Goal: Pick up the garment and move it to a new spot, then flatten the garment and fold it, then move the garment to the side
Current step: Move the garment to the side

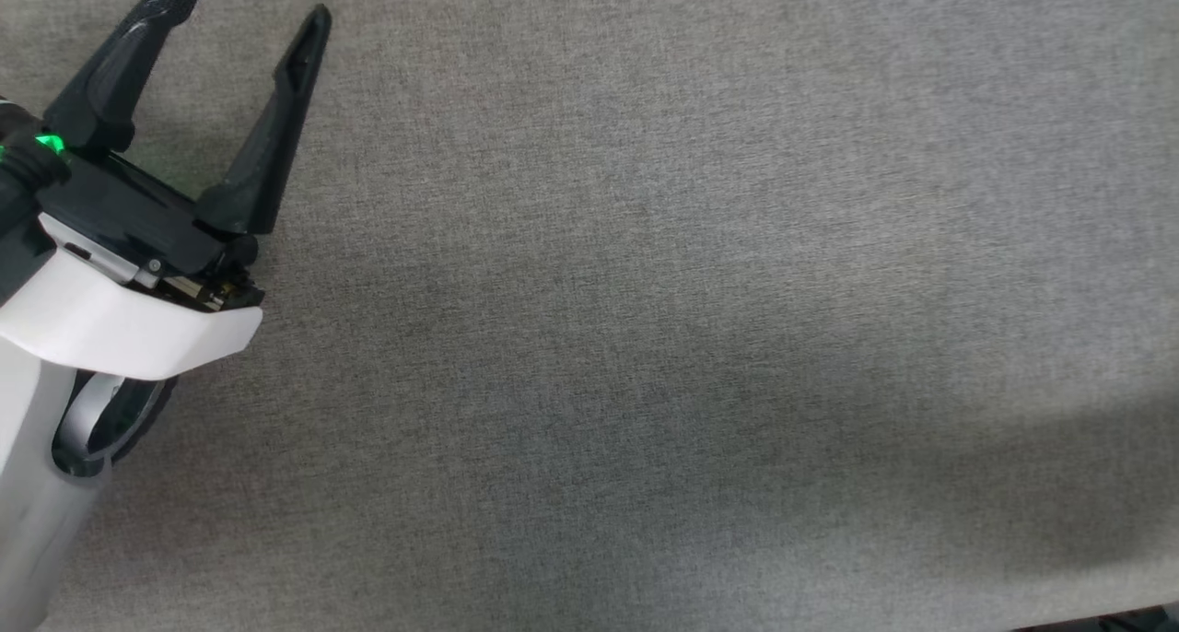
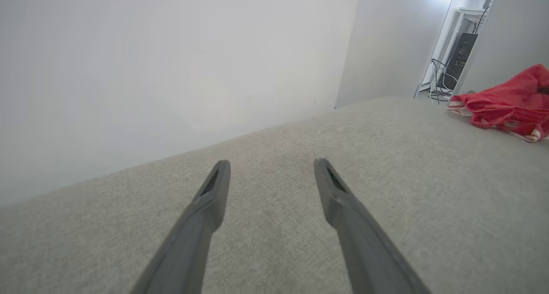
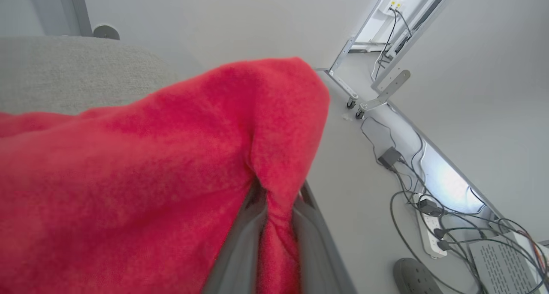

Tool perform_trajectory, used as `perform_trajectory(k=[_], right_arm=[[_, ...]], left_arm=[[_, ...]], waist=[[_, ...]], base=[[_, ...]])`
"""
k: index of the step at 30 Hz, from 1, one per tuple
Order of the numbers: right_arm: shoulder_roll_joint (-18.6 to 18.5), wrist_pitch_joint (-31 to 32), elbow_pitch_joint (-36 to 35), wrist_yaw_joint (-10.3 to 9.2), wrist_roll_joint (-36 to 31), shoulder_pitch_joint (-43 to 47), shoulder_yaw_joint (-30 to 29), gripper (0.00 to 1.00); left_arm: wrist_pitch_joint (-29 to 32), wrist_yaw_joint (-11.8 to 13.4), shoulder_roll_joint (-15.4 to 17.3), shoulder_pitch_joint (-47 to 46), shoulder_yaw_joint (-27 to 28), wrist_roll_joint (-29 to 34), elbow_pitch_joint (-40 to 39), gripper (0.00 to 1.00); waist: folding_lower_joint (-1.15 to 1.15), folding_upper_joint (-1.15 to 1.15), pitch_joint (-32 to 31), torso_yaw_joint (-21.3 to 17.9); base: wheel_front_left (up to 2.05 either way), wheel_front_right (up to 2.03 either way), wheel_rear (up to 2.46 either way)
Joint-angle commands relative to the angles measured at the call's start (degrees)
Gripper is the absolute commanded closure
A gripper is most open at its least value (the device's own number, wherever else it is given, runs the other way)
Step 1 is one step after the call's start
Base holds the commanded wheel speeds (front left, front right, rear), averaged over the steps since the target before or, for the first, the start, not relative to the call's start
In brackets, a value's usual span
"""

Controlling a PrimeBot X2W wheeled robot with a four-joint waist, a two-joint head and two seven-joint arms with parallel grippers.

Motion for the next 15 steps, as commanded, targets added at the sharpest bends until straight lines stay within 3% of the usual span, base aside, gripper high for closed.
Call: perform_trajectory(k=[1, 9, 10, 11, 12, 15], right_arm=[[-0.33, -1.05, 0.57, -0.04, -1.11, -1.11, -0.28, 1.00], [-1.24, -7.48, 8.13, -0.04, -8.99, -5.94, -1.60, 1.00], [-1.43, -8.30, 8.71, -0.04, -10.10, -5.98, -1.63, 0.82], [-1.54, -9.05, 9.35, -0.04, -11.04, -6.02, -1.78, 0.16], [-1.41, -9.94, 10.09, -0.04, -11.49, -6.07, -1.88, 0.00], [-1.04, -11.85, 11.72, -0.04, -13.24, -4.86, -0.91, 0.00]], left_arm=[[-0.27, 0.15, 0.30, -0.62, -0.09, -0.43, -0.40, 0.00], [-0.27, 0.15, -0.43, 0.63, 0.09, -0.61, -0.03, 0.00], [-0.27, 0.15, -0.72, 0.93, 0.04, -0.56, 0.16, 0.00], [-0.27, 0.15, -1.10, 1.25, 0.16, -0.49, 0.35, 0.00], [-0.27, 0.15, -1.59, 1.56, 0.35, -0.50, 0.60, 0.00], [-0.27, 0.15, -3.24, 3.15, 1.20, -0.69, 1.68, 0.00]], waist=[[0.00, 0.00, 0.46, 0.21], [0.00, 0.00, -0.21, 1.55], [0.00, 0.00, -0.55, 1.70], [0.00, 0.00, -0.97, 1.83], [0.00, 0.00, -1.53, 1.98], [0.00, 0.00, -3.97, 2.25]], base=[[0.00, 0.00, 0.00], [0.00, 0.00, 0.00], [0.00, 0.00, 0.00], [0.00, 0.00, 0.00], [0.00, 0.00, 0.00], [0.00, 0.00, 0.00]])
